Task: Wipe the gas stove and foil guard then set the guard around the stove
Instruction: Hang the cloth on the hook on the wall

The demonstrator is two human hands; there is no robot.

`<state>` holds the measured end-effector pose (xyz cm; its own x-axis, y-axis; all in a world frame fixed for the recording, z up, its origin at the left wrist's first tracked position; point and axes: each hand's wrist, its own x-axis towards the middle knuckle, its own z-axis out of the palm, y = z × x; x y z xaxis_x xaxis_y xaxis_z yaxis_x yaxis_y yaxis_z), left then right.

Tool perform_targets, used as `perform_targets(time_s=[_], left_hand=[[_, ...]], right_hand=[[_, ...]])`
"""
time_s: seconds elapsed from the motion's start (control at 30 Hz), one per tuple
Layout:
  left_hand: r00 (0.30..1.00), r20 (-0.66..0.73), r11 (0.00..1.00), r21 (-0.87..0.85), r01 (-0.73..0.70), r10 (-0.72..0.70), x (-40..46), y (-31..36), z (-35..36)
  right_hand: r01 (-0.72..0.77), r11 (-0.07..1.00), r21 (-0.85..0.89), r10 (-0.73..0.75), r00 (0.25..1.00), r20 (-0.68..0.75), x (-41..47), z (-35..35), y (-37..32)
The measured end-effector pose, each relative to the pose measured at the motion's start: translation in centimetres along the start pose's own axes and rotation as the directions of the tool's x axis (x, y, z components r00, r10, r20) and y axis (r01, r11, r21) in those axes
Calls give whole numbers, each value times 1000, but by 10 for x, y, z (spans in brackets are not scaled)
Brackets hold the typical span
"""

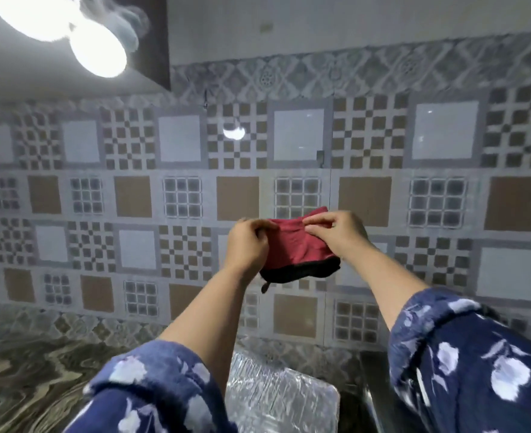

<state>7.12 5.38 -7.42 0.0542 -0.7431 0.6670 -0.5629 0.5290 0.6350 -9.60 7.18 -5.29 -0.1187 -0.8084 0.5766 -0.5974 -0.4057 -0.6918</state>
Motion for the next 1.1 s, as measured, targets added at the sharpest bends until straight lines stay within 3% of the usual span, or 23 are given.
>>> perform_targets(time_s=[0.13, 0.3, 0.5, 0.67, 0.83, 0.97, 1.1], left_hand=[[994, 58, 996, 21, -89, 88, 56, 14, 19], [960, 14, 958, 69, -279, 278, 125, 40, 47], [935, 61, 925, 140, -353, 348, 156, 32, 90], [953, 134, 956, 70, -284, 273, 142, 12, 99], [967, 191, 986, -30, -166, 168, 108, -2, 88], [971, 227, 995, 45, -92, 80, 62, -12, 65], [941, 332, 986, 163, 12, -66, -11, -19, 30]], right_hand=[[103, 975, -196, -128, 984, -122, 60, -9, 3], [160, 960, -230, -229, 921, -315, 134, -25, -6], [199, 936, -290, -289, 904, -315, 161, -11, 31], [148, 967, -207, -216, 907, -361, 146, 4, 49], [44, 996, -76, -65, 953, -297, 112, 7, 52], [-89, 959, -268, 27, 974, -227, 61, 8, 60], [-183, 904, -387, 196, 981, -7, -15, 17, 48]])
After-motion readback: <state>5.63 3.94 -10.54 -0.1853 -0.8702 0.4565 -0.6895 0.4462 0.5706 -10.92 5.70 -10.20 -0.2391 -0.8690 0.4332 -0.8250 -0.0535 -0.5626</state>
